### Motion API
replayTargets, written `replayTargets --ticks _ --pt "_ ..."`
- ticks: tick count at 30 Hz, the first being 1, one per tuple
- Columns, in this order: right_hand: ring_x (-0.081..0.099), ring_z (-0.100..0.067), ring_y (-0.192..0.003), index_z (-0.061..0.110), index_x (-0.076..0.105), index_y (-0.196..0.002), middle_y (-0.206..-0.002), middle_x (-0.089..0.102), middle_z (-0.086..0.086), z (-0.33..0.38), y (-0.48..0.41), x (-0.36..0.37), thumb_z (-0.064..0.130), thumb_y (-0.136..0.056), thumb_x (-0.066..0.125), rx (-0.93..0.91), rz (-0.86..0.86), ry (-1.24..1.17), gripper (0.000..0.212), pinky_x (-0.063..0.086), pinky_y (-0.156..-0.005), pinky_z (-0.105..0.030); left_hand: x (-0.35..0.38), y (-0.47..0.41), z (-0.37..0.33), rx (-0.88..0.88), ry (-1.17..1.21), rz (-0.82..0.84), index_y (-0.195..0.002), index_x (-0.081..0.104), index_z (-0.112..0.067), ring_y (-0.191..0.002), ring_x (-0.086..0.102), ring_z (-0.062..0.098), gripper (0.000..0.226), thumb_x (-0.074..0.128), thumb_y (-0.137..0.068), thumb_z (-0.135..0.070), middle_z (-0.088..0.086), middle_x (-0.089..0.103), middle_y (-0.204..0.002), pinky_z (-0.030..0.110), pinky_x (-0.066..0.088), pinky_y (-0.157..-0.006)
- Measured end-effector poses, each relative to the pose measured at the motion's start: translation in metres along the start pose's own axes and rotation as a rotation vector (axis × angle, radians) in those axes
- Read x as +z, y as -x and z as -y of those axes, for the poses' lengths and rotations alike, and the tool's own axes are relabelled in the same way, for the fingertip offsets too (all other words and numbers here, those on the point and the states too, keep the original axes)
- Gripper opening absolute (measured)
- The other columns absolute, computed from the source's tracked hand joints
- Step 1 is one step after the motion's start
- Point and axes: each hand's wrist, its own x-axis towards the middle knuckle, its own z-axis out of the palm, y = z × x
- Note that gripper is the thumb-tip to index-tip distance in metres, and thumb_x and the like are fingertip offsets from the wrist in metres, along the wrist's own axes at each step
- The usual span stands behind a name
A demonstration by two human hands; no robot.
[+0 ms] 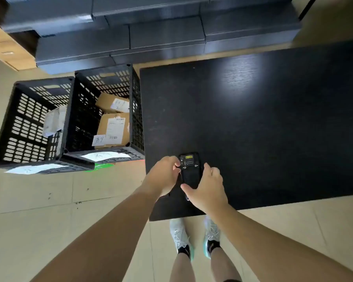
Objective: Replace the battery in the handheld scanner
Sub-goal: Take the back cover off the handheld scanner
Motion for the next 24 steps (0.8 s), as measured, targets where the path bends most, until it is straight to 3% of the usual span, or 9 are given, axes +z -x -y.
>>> replayTargets --ticks 5,9,13,24 --pt "0.040 -0.025 -0.125 0.013 0.025 -0.147 -0.137 0.039 -0.005 -0.001 -0.010 0.016 0.064 -0.068 0.068 -0.006 -0.122 0.028 0.103 0.049 -0.095 -0.041 0.000 -0.025 0.010 0.149 -0.118 0.033 -0.105 0.063 -0.018 -0.097 0.058 0.023 0.014 0.051 -0.097 -0.021 0.001 0.059 -0.105 0.037 0.048 -0.082" --pt "0.045 -0.024 -0.119 0.013 0.032 -0.145 -0.130 0.043 -0.003 -0.003 -0.014 0.020 0.060 -0.069 0.069 -0.035 -0.139 0.036 0.097 0.050 -0.081 -0.036 0.003 -0.036 0.016 0.298 -0.192 0.076 -0.093 0.063 -0.019 -0.088 0.059 0.020 0.012 0.051 -0.095 -0.020 -0.004 0.056 -0.093 0.031 0.043 -0.070" --pt "0.049 -0.024 -0.111 0.012 0.039 -0.143 -0.122 0.046 -0.003 -0.004 -0.016 0.021 0.061 -0.067 0.070 -0.040 -0.150 0.048 0.096 0.041 -0.068 -0.028 0.001 -0.041 0.019 0.395 -0.216 0.101 -0.093 0.063 -0.016 -0.087 0.059 0.021 0.012 0.051 -0.095 -0.019 -0.001 0.059 -0.095 0.036 0.050 -0.073" --pt "0.053 -0.024 -0.108 0.009 0.041 -0.142 -0.120 0.049 -0.005 -0.005 -0.015 0.019 0.062 -0.068 0.070 -0.057 -0.150 0.091 0.095 0.042 -0.067 -0.026 -0.002 -0.043 0.016 0.521 -0.290 0.130 -0.095 0.063 -0.011 -0.088 0.060 0.023 0.009 0.056 -0.092 -0.015 0.003 0.061 -0.096 0.036 0.051 -0.073"
